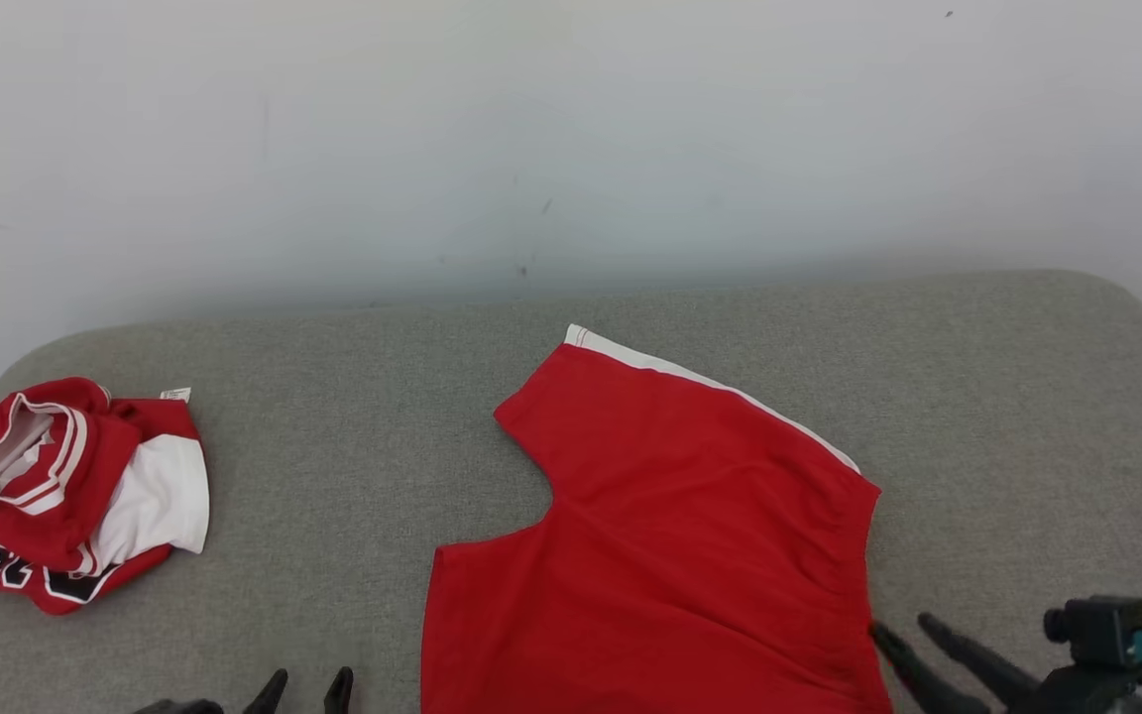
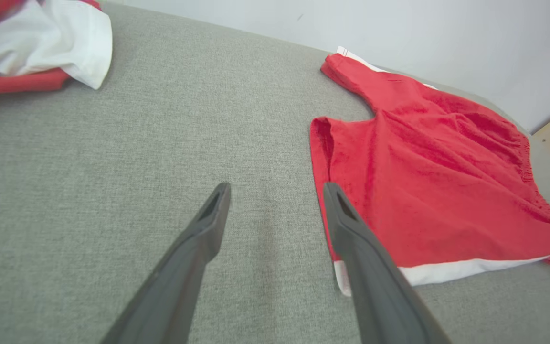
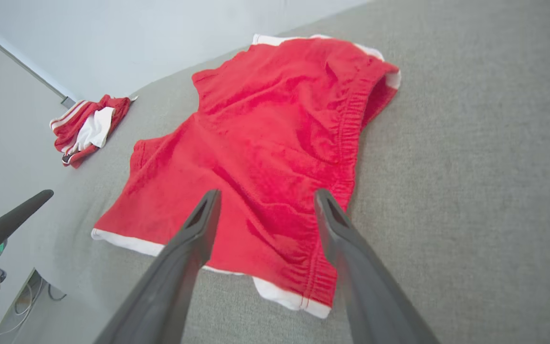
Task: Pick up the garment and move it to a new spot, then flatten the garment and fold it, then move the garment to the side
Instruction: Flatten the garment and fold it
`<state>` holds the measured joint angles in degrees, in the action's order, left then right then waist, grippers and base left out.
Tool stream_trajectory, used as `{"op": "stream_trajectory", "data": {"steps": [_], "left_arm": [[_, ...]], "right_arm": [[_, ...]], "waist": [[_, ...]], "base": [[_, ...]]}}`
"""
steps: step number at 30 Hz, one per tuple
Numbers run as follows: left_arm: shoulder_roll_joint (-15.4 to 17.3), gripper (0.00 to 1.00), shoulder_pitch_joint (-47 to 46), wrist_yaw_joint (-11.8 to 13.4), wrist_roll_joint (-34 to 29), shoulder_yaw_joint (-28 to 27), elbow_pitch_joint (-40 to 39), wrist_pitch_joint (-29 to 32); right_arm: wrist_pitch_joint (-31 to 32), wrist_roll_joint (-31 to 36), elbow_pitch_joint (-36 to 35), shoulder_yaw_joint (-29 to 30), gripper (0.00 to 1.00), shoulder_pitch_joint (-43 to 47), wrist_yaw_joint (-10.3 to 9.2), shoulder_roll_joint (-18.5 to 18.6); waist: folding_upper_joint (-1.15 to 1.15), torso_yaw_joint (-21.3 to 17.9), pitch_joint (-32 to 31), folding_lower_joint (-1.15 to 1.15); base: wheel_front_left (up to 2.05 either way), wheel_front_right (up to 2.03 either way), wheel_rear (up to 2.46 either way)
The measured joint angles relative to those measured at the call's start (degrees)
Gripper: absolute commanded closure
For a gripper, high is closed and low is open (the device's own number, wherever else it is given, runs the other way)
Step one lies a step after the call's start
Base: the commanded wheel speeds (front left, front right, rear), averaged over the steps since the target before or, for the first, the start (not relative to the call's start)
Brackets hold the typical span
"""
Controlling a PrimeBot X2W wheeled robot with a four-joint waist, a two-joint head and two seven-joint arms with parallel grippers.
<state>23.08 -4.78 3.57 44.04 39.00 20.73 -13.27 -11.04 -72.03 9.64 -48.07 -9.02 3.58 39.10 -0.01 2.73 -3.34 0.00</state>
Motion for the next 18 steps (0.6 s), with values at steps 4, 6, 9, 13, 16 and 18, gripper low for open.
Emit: {"op": "stream_trajectory", "data": {"steps": [4, 6, 9, 13, 16, 18], "left_arm": [[0.55, 0.00, -0.16, 1.05, -0.71, -1.60, -1.96, -0.46], [1.01, 0.00, -0.20, 1.55, -0.84, -2.77, -2.76, -0.47], [1.77, 0.00, -0.21, 2.19, -1.30, -5.08, -3.75, -0.89], [1.96, 0.00, -0.43, 2.85, -1.90, -7.53, -5.24, -0.90], [1.75, 0.00, -0.49, 3.07, -2.71, -9.21, -6.25, -0.91], [1.66, 0.00, -0.41, 3.27, -2.78, -10.37, -6.90, -0.94]], "right_arm": [[-1.91, 2.72, -0.78, 2.68, 0.00, -1.58, -3.00, 1.22], [-2.45, 3.19, -1.25, 3.76, 0.00, -1.85, -4.52, 1.19], [-2.82, 4.97, -1.53, 5.65, 0.00, -3.10, -6.72, 0.73], [-3.18, 7.58, -2.01, 7.75, 0.00, -4.66, -9.00, -0.16], [-3.18, 10.05, -1.67, 8.36, 0.00, -4.78, -9.70, -0.92], [-3.18, 11.76, -1.25, 8.75, 0.00, -5.38, -10.09, -1.36]], "waist": [[0.01, -0.20, -0.06, 0.00], [0.00, -0.31, -0.12, 0.00], [0.00, -0.56, -0.26, 0.00], [0.01, -0.94, -0.51, 0.00], [0.00, -1.10, -0.64, 0.00], [0.01, -1.31, -0.66, 0.00]], "base": [[0.00, 0.00, 0.00], [0.00, 0.00, 0.00], [0.00, 0.00, 0.00], [0.00, 0.00, 0.00], [0.00, 0.00, 0.00], [0.00, 0.00, 0.00]]}}
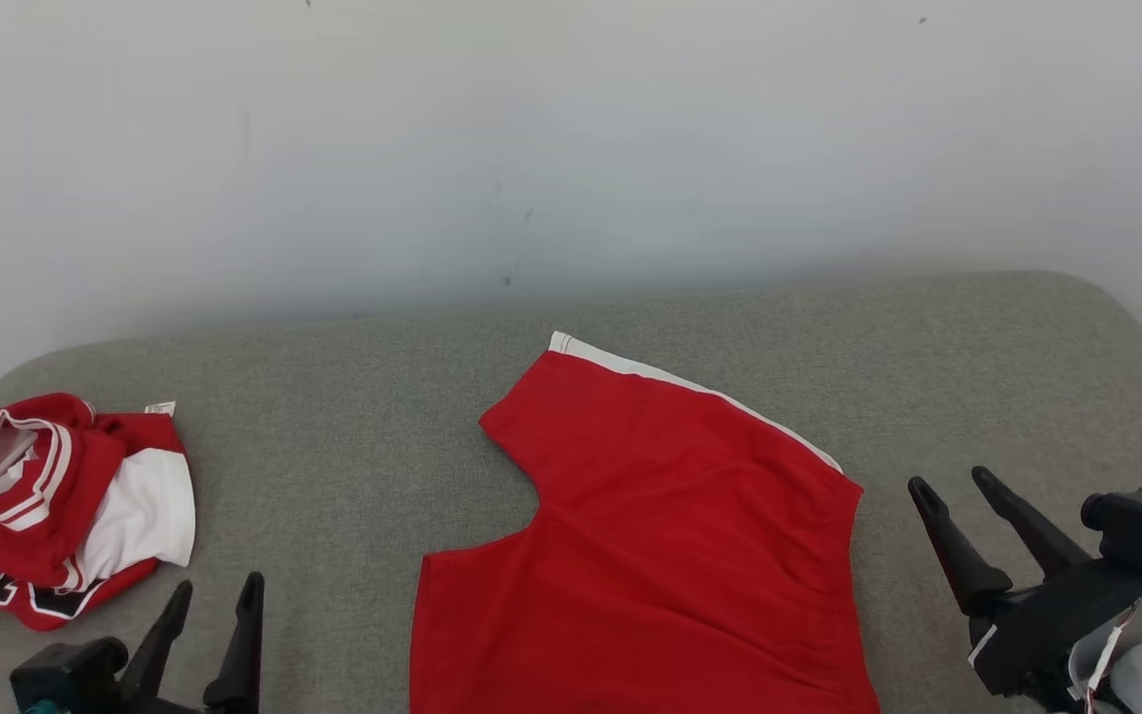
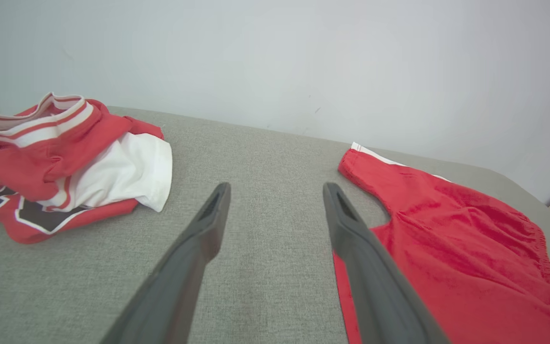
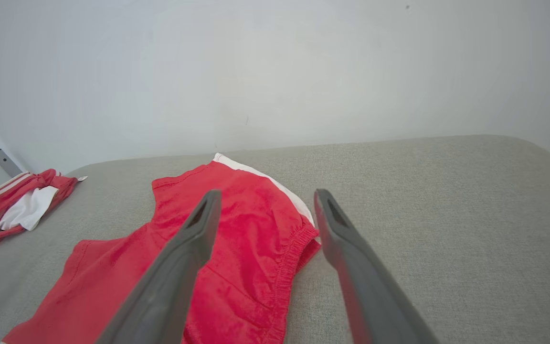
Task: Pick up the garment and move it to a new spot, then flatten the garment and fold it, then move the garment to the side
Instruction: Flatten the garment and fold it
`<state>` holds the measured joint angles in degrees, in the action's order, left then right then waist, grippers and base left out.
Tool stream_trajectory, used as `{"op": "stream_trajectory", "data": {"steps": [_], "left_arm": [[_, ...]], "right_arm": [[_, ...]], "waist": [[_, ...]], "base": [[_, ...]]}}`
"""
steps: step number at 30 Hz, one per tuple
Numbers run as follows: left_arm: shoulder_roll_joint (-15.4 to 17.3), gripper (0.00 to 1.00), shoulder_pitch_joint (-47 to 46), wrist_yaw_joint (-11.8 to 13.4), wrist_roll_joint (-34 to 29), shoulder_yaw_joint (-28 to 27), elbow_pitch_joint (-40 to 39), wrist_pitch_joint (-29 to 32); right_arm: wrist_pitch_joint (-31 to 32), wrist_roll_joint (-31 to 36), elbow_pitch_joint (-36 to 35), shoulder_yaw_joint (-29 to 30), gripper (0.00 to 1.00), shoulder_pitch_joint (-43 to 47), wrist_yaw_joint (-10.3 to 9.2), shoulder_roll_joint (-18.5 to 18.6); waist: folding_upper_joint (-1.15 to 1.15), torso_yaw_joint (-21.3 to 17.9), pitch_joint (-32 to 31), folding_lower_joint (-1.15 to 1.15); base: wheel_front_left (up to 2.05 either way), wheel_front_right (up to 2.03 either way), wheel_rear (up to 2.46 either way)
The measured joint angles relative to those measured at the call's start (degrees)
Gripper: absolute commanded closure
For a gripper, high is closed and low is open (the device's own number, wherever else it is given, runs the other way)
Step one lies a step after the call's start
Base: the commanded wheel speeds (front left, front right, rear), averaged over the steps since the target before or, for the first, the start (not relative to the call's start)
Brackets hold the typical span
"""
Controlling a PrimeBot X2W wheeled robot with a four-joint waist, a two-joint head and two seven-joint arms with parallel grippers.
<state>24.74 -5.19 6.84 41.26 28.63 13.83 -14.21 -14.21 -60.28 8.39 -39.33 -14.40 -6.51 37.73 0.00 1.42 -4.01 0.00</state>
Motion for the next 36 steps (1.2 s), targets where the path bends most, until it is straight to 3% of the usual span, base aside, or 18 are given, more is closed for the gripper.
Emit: {"op": "stream_trajectory", "data": {"steps": [9, 16, 20, 27, 36], "left_arm": [[0.27, 0.00, 1.90, 0.27, -1.67, -5.81, -1.22, -0.21], [-5.25, 0.00, 2.66, 0.27, -6.04, -10.53, -0.63, -0.22], [-5.31, 0.00, 2.99, 0.29, -7.78, -13.04, -0.04, -0.22], [-8.45, 0.00, 3.93, 0.29, -10.77, -15.17, 0.00, -0.22], [-10.78, 0.00, 4.83, 0.29, -13.45, -17.59, -0.43, -0.22]], "right_arm": [[-0.01, 9.18, 1.25, 4.02, 0.00, -1.64, -0.63, -0.49], [-0.27, 13.32, 4.52, 9.98, 0.00, -0.03, -0.63, -4.75], [-0.41, 15.94, 4.66, 13.47, 0.00, 2.64, -0.63, -7.55], [-0.41, 19.95, 4.90, 16.93, 0.00, 4.61, -0.63, -10.72], [-0.41, 24.14, 4.45, 20.33, 0.00, 6.42, -0.63, -12.67]], "waist": [[0.00, -1.92, 0.27, 0.00], [0.00, -2.81, 0.83, 0.01], [0.00, -2.89, 1.38, 0.00], [0.00, -2.66, 2.02, 0.00], [0.00, -2.45, 2.21, 0.00]], "base": [[0.00, 0.00, 0.00], [0.00, 0.00, 0.00], [0.00, 0.00, 0.00], [0.00, 0.00, 0.00], [0.00, 0.00, 0.00]]}}
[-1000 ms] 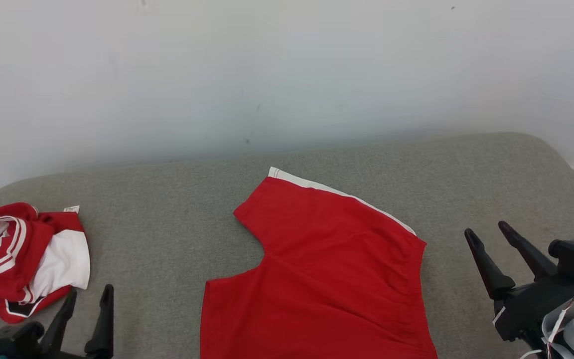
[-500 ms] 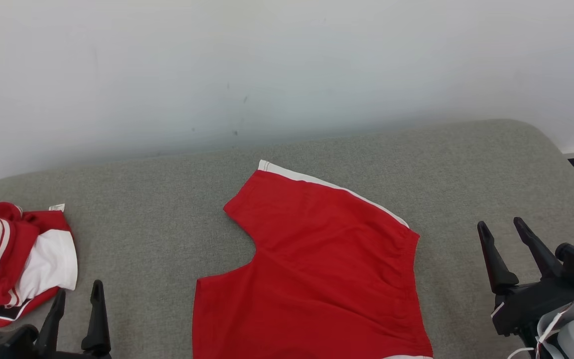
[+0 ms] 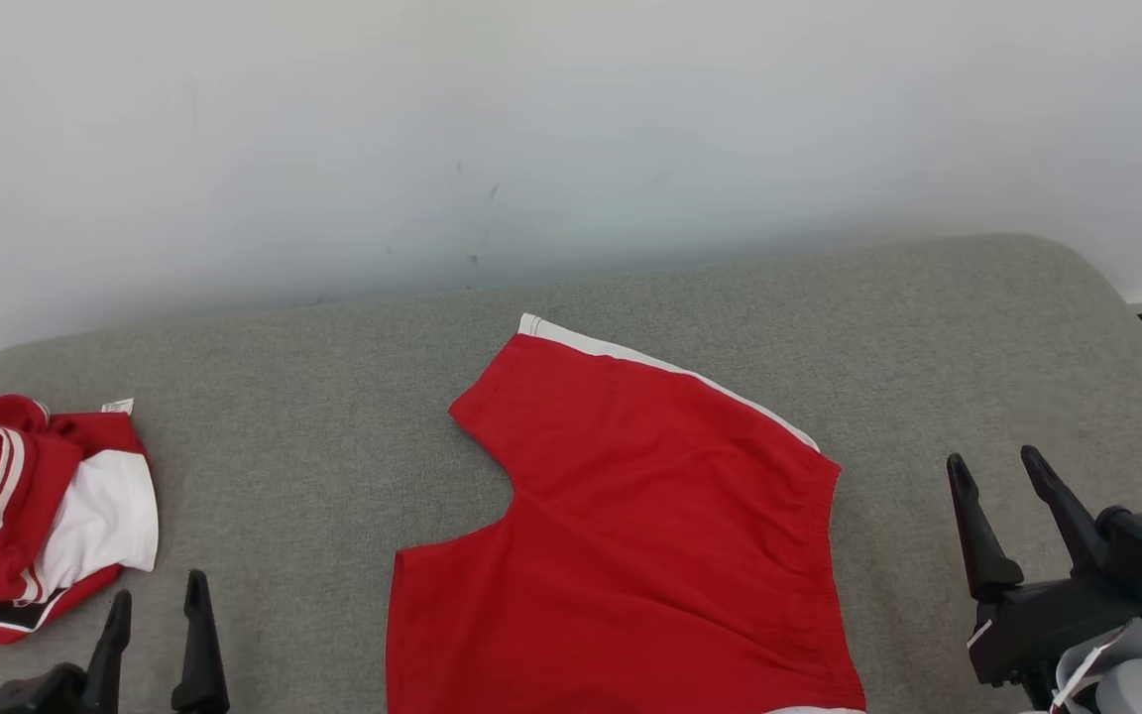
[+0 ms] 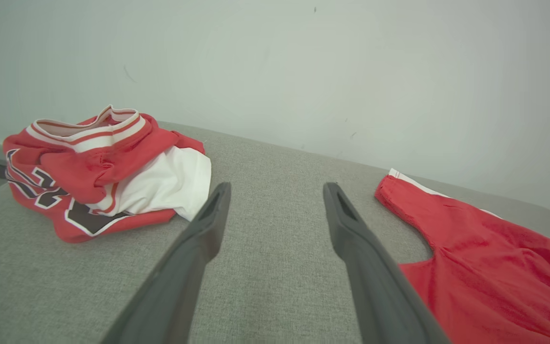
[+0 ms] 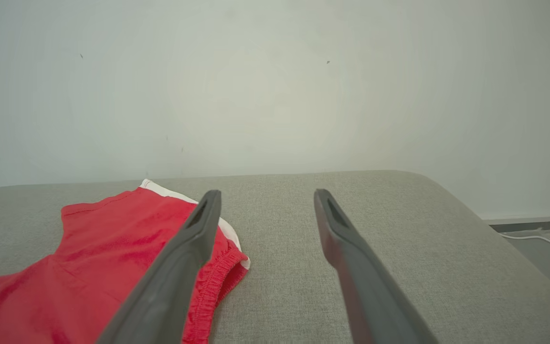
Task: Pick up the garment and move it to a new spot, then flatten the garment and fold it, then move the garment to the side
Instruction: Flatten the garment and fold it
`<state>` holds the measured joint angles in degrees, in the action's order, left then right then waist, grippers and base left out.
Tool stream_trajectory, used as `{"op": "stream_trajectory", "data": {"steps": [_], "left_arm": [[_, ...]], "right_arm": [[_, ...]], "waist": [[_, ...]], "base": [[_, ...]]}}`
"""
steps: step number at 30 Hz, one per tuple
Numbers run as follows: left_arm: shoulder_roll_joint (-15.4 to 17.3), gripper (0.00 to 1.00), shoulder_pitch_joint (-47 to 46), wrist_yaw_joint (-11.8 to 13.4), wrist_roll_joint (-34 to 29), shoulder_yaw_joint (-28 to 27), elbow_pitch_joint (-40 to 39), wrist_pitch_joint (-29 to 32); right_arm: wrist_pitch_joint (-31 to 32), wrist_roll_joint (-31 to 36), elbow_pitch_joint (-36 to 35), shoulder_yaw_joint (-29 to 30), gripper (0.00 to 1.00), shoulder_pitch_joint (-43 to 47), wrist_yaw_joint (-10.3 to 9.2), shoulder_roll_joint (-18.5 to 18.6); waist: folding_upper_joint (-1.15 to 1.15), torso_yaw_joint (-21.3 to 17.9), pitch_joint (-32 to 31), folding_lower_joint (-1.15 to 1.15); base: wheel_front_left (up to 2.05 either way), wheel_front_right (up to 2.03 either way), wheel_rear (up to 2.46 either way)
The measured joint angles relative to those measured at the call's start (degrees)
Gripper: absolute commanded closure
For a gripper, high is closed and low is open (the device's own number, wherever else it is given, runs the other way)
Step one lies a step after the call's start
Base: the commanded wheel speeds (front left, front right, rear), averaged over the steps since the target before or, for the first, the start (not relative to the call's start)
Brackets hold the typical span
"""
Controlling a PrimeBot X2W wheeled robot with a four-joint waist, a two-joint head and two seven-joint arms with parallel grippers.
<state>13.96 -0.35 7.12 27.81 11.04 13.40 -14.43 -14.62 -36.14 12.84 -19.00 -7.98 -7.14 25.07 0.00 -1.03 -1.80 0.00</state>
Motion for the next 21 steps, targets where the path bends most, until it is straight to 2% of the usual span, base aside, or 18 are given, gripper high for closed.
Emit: {"op": "stream_trajectory", "data": {"steps": [6, 21], "left_arm": [[-1.18, 0.00, 0.29, 0.00, -1.60, 0.08, -0.34, 0.00], [-1.37, 0.00, 1.38, 0.00, -2.61, 0.65, -0.92, 0.00]], "right_arm": [[-0.01, 2.19, -0.15, 1.27, 0.00, 1.05, 0.00, -1.08], [-0.01, 5.55, -0.23, 3.44, 0.00, 2.99, 0.00, -2.38]], "waist": [[0.00, 0.15, -0.16, 0.00], [0.00, -0.14, -0.32, 0.00]], "base": [[0.00, 0.00, 0.00], [0.00, 0.00, 0.00]]}}
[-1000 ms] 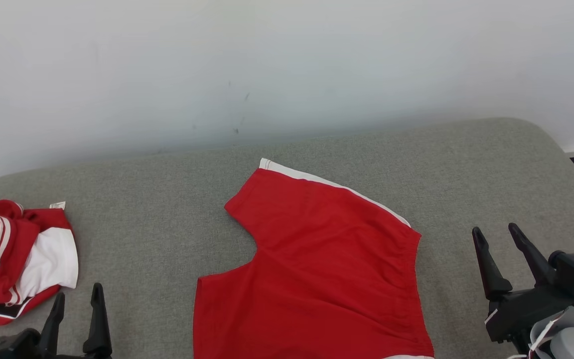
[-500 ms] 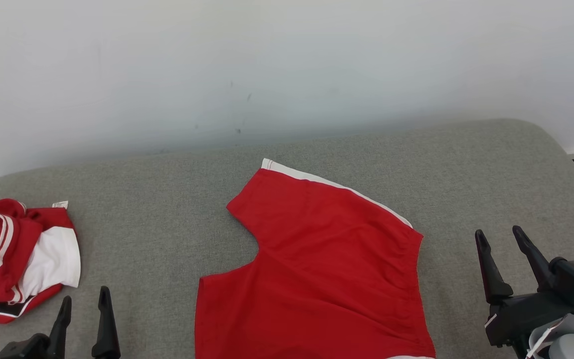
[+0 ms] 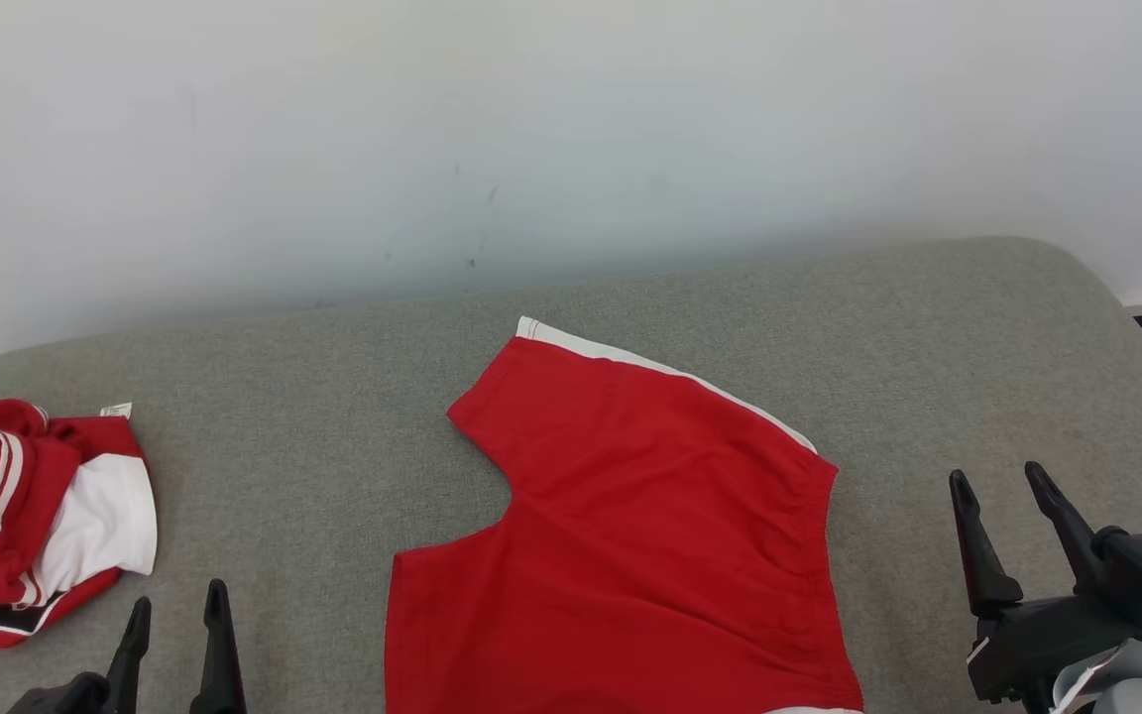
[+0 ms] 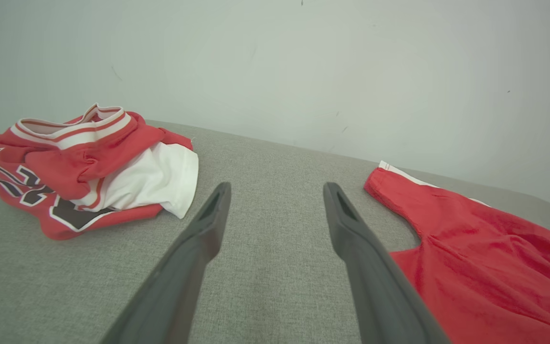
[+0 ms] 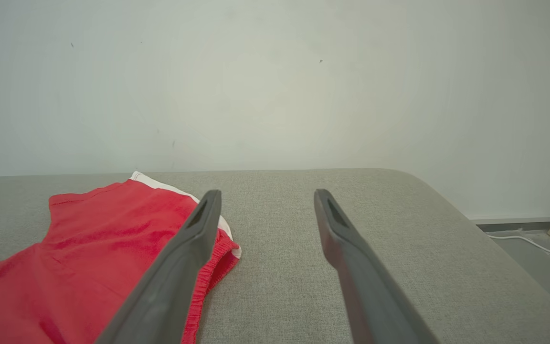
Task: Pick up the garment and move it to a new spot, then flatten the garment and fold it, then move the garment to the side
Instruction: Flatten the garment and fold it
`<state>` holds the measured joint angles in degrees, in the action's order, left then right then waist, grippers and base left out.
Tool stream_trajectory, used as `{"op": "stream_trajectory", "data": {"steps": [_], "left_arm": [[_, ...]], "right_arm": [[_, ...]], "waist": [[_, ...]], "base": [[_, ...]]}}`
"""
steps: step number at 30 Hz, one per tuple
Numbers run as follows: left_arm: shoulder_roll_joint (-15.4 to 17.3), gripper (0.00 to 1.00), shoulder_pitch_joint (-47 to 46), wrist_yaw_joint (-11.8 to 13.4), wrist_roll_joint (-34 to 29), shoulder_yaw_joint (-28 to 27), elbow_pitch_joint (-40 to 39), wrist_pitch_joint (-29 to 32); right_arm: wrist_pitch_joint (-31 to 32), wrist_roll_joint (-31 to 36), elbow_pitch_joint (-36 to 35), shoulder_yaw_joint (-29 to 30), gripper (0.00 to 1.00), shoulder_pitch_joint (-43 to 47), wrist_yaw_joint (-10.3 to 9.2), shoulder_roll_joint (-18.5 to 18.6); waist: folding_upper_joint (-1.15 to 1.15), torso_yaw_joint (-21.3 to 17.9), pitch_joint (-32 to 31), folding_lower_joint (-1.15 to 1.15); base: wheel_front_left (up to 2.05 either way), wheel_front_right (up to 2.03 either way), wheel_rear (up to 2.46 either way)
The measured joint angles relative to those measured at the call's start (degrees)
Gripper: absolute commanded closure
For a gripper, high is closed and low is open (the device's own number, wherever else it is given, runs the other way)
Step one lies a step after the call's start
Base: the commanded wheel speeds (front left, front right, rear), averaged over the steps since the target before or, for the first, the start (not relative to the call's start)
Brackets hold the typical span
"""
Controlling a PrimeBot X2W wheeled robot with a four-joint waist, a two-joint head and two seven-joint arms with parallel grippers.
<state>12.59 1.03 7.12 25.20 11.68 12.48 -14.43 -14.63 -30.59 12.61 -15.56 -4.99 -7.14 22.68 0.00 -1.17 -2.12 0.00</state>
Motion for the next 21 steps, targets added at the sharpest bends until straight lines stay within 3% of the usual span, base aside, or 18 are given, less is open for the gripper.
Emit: {"op": "stream_trajectory", "data": {"steps": [21], "left_arm": [[0.23, 0.00, 1.08, -0.69, -1.99, 2.40, -0.29, 0.90]], "right_arm": [[0.00, 1.99, -1.01, 2.38, 0.00, 2.12, 0.35, -1.32]], "waist": [[0.00, 1.03, 0.11, 0.00]], "base": [[0.00, 0.00, 0.00]]}}
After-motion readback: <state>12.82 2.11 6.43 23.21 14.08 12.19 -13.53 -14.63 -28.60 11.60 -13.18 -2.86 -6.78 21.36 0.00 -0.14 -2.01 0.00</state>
